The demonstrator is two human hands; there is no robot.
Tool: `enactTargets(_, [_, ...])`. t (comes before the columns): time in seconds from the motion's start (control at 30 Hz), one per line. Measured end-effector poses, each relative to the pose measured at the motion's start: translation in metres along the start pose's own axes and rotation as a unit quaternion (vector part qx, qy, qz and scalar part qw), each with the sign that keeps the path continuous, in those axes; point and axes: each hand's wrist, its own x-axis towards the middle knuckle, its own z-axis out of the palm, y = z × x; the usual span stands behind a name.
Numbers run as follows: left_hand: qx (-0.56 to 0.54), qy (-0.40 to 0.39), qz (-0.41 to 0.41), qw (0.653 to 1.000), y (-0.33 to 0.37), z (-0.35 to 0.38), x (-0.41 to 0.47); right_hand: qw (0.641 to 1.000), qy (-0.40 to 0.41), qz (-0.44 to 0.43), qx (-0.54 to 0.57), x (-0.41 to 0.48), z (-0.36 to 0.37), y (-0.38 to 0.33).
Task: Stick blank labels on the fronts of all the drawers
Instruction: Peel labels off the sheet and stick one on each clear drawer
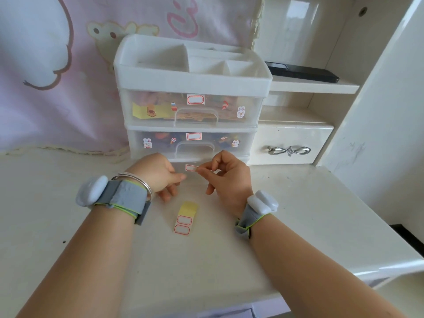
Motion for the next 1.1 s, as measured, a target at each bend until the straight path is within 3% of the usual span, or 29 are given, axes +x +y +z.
enactTargets(0.7, [-0.003,0.054,-0.020,0.998,0.002,0.013,0.011,0.996,0.031,-0.017,-0.078,0.003,0.006,0.004])
enactTargets(0.93, [0.064,0.110,-0.017,0.992,0.002,0.019,0.012,0.994,0.039,-0.020,-0.095,0.001,0.007,0.002])
enactTargets(1.1, [0.094,0.140,-0.028,0.985,0.003,0.022,0.015,0.982,0.050,-0.029,-0.178,-0.002,0.011,-0.004])
